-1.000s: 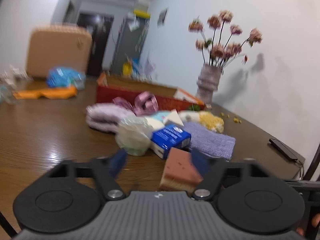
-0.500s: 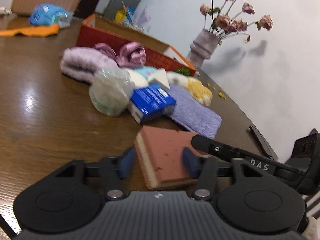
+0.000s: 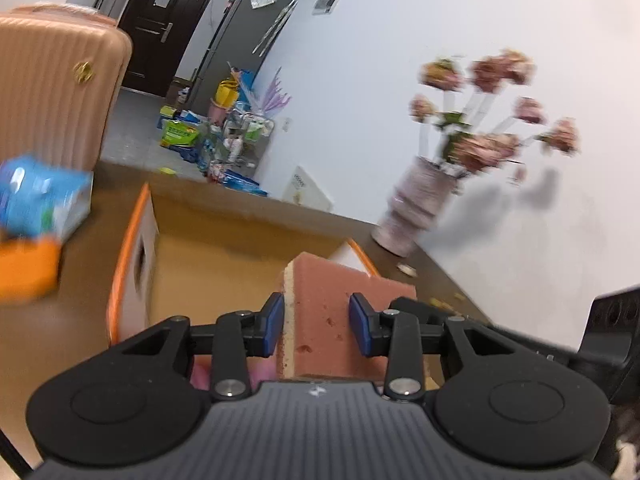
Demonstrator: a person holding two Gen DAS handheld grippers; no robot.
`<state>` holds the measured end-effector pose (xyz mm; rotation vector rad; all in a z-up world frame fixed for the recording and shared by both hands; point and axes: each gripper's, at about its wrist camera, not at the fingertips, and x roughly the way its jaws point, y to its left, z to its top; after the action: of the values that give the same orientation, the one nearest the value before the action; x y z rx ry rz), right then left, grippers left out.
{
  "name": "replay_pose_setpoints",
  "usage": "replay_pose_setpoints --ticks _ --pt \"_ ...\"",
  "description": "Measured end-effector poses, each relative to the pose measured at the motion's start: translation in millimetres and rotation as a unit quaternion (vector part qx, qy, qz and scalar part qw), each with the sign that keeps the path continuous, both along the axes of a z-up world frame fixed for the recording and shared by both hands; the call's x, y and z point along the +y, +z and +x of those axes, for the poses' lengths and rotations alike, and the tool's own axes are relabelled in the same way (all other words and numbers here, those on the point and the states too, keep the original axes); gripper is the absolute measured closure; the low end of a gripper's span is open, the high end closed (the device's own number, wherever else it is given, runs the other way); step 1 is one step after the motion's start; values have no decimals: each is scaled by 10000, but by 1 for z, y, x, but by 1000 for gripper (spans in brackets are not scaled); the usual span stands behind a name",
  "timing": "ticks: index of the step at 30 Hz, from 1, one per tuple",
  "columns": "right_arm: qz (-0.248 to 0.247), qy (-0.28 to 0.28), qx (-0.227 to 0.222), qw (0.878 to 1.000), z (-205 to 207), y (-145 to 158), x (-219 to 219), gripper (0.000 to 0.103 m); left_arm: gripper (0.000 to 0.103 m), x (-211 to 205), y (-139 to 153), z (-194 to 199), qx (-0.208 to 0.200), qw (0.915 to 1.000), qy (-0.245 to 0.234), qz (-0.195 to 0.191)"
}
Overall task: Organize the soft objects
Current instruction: 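Carry the sponge block into the cardboard box and open the left tool, then move the left tool back over the item pile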
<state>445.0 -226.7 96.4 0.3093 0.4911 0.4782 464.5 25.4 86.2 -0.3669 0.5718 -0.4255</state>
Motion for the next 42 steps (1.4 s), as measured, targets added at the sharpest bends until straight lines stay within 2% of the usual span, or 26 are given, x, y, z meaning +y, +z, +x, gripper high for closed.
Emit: replay_pose_setpoints --ticks 2,6,8,10,11,13,14,15,17,19,21,24,27,29,32,34,37,42 --pt "24 -49 297 9995 71 -1 13 73 68 8 -2 55 329 9993 148 22" --pt "-56 -258 1132 9932 184 -29 44 74 70 15 -31 149 813 9935 484 629" --pt "-115 -257 1684 9853 228 -53 62 74 69 15 -48 175 1042 9876 623 992" --pt "-316 -319 1910 9806 248 -68 77 81 69 11 -60 182 1092 9829 659 1331" --pt "-454 -326 1927 9797 252 -74 85 81 64 10 -58 182 1039 9844 487 1338" --pt "-539 -294 1892 9800 253 -80 92 82 60 13 -54 170 721 9852 592 1437" --pt "-499 -265 1824 9816 254 -82 94 82 58 13 -54 167 686 9851 601 1455" --pt "-449 -223 1788 9826 255 -83 94 82 58 16 -56 165 790 9866 586 1299" --pt "-275 -157 1812 9829 252 -82 88 81 58 17 -58 164 931 9875 506 1170" --pt "-276 -35 1764 9839 248 -76 87 79 53 13 -54 156 784 9864 636 1297" --pt "-510 -60 1528 9869 235 -60 84 78 50 15 -47 148 597 9863 729 1356" --pt "-825 -135 1199 9893 222 -30 70 76 50 21 -26 134 581 9866 737 1334" --pt "-1011 -224 894 9906 192 10 40 69 44 24 12 105 323 9858 828 1424" --pt "-1226 -350 709 9893 167 32 21 67 39 24 36 84 172 9843 861 1532" --pt "-1521 -402 533 9861 122 59 -14 57 37 22 62 51 -16 9806 920 1729" --pt "-1711 -453 458 9831 91 70 -35 49 35 21 73 27 -74 9790 953 1803" --pt "-1860 -673 318 9797 50 81 -59 46 31 22 84 -6 -171 9770 1056 1845" --pt "-1664 -887 165 9819 -5 97 -85 46 27 12 102 -57 -393 9757 1045 1883"
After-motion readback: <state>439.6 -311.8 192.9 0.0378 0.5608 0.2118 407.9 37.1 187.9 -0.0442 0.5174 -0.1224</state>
